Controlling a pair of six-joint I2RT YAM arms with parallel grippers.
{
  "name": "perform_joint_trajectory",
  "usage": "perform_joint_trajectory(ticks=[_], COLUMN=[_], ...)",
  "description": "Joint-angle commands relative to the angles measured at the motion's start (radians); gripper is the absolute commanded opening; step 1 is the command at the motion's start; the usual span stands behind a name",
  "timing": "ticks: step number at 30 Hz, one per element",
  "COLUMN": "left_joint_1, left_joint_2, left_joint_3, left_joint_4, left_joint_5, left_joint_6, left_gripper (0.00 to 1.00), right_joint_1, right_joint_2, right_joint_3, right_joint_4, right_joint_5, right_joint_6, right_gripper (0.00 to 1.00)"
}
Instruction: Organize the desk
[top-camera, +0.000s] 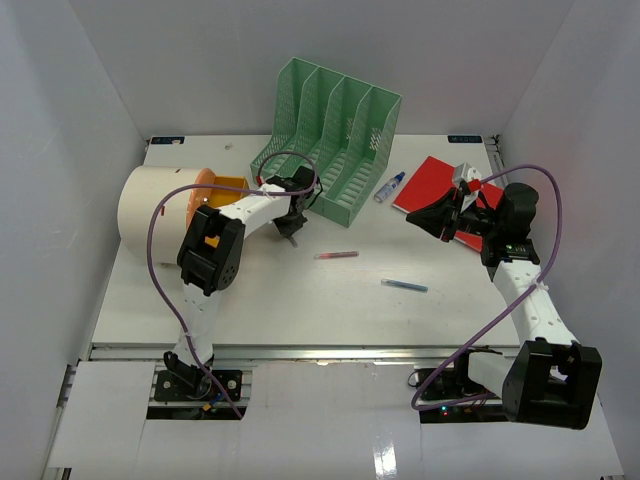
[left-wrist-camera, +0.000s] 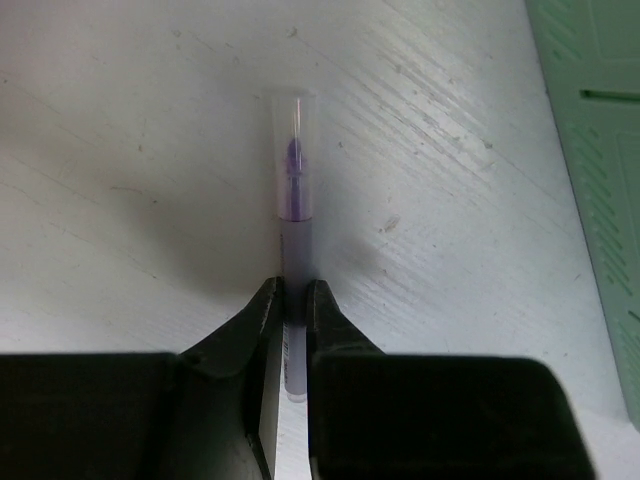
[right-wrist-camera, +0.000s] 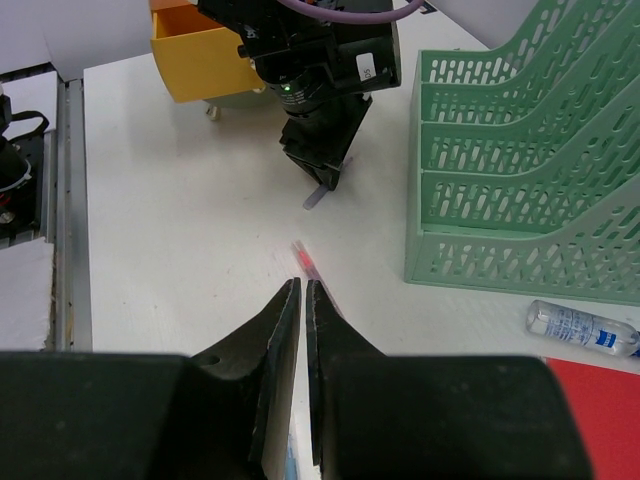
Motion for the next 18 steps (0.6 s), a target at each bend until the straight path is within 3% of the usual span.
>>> perform_joint_trajectory(ticks=[1, 5, 7, 10, 15, 18], left_joint_1=[0.005, -0.01, -0.038, -0.063, -0.071, -0.071], left_joint_2=[-0.018, -0.075, -0.156, -0.309, -0.516, -0.656], left_joint_3=[-0.048, -0.079, -0.139, -0.198, -0.275, -0.308], left_joint_4=[0.045, 0.105, 0.203, 0.254, 0.265, 0.239], left_joint_5=[0.044, 0.094, 0.119, 0.158, 0.264, 0.231], left_joint_6=[0.093, 0.255, 0.478, 0.645, 0.904, 0.98], left_gripper=[0.01, 0.0, 0.0, 0.0, 0.0, 0.0], right_joint_1=[-0.008, -0.009, -0.009, -0.009, -0.008, -0.008], right_joint_2=[-0.005, -0.007, -0.009, -0.008, 0.02, 0.021], right_joint_3=[0.016, 0.016, 0.015, 0.013, 0.028, 0.033], right_joint_4=[0.006, 0.006, 0.006, 0.004, -0.031, -0.05], right_joint_5=[-0.019, -0.021, -0.022, -0.029, -0.076, -0.082], right_joint_6=[-0.004, -0.004, -0.006, -0.011, -0.034, -0.051], right_gripper=[0.12, 0.12, 0.12, 0.13, 0.13, 0.14])
